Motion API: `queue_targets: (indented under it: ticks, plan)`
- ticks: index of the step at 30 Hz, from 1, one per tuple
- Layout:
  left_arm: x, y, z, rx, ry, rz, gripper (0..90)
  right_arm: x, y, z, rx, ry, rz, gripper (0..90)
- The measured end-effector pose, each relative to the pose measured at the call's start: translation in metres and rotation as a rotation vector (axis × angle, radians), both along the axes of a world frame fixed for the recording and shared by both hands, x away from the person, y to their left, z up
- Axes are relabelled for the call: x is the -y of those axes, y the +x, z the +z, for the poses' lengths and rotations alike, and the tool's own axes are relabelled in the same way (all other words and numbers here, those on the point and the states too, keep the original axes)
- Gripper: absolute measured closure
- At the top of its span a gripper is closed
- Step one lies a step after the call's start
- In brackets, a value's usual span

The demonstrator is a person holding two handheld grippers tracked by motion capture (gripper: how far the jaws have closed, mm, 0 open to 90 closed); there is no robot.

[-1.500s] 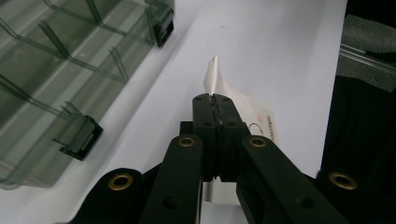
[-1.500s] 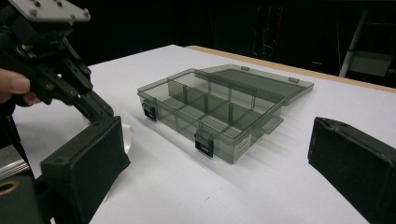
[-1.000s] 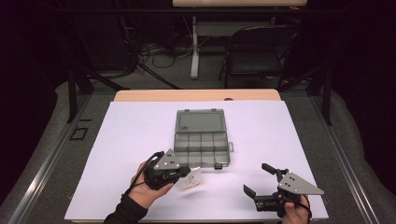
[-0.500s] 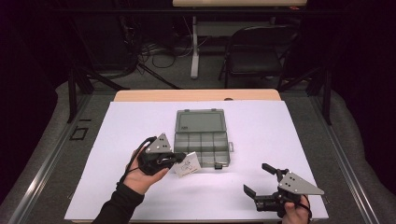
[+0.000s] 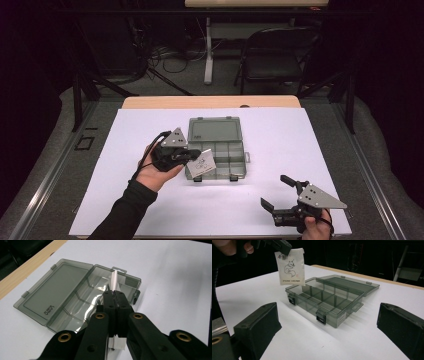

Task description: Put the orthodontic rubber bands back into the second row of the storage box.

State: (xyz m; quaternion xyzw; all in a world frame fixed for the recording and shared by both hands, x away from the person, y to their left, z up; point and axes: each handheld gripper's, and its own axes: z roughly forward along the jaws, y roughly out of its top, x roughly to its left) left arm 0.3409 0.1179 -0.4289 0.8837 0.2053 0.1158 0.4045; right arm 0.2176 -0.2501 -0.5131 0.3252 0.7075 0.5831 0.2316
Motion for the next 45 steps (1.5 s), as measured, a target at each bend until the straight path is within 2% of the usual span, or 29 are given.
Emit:
queue_targets:
  ticks: [5,13,15,18,22,23,26,45]
  plan:
    - [0.004,0.007,-0.001,-0.008,-0.002,-0.008,89.7,0.0,0.0,0.0,-0.012,0.005,0.001,3.4]
    - [0.009,0.023,-0.005,-0.012,-0.013,-0.001,89.7,0.0,0.0,0.0,-0.003,-0.001,0.001,3.4]
    - [0.011,0.026,-0.007,-0.014,0.001,-0.006,89.7,0.001,0.0,0.0,-0.004,-0.003,0.002,3.4]
    - [0.014,0.032,-0.011,-0.023,-0.001,0.0,89.7,0.001,0.0,0.001,-0.008,-0.013,0.005,3.4]
    - [0.019,0.038,-0.017,-0.038,0.012,-0.005,89.7,0.001,0.0,0.0,0.0,-0.004,0.004,3.4]
    - [0.021,0.039,-0.018,-0.04,0.014,-0.004,89.7,0.001,0.0,0.001,-0.013,-0.014,0.0,3.4]
    - [0.025,0.042,-0.021,-0.043,0.024,-0.006,89.7,0.001,0.0,0.0,-0.002,-0.002,0.002,3.4]
    - [0.04,0.042,-0.04,-0.086,0.056,-0.04,89.7,0.001,0.0,0.0,0.0,-0.002,0.001,3.4]
